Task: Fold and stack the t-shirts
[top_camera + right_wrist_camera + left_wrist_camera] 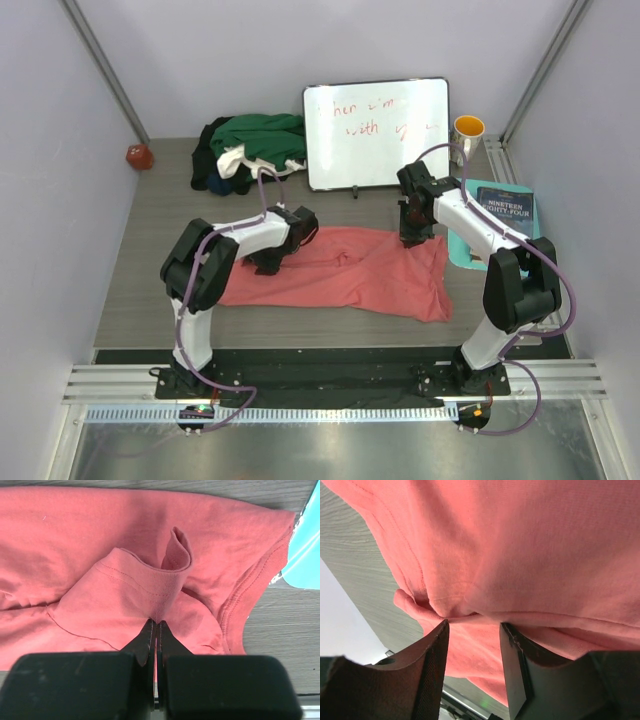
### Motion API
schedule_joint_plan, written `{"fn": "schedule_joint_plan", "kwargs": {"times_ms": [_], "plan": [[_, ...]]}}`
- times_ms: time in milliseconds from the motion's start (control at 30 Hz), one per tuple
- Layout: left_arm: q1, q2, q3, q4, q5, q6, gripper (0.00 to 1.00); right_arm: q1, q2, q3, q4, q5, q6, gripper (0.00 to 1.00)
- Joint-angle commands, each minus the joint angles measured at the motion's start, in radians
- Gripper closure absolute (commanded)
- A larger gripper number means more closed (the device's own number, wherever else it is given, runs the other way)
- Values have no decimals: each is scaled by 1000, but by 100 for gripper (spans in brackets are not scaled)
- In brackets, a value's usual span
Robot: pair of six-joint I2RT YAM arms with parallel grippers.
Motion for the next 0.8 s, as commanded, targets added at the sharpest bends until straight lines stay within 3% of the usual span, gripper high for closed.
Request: {"fn": "schedule_joint_plan", "kwargs": {"times_ms": [0, 100, 300, 400, 433, 467, 767], "plan": [[27, 50, 56, 11, 67, 25, 53, -5, -34, 0, 23, -24, -13, 99], [36, 96, 103, -7, 113, 56, 53, -5, -31, -6, 27, -40, -14, 99], [41, 159, 121, -16, 199, 76, 72, -7, -33, -6, 25, -49, -24, 99], [41, 159, 96, -2, 219, 85, 83, -7, -33, -8, 25, -54, -27, 99], [41, 157, 91, -1, 225, 88, 94, -7, -33, -8, 25, -55, -27, 99], [41, 151, 85, 1, 227, 88, 99, -7, -30, -9, 25, -60, -27, 99], [41, 79, 45, 28, 208, 75, 100, -7, -82, -2, 27, -28, -11, 99]]}}
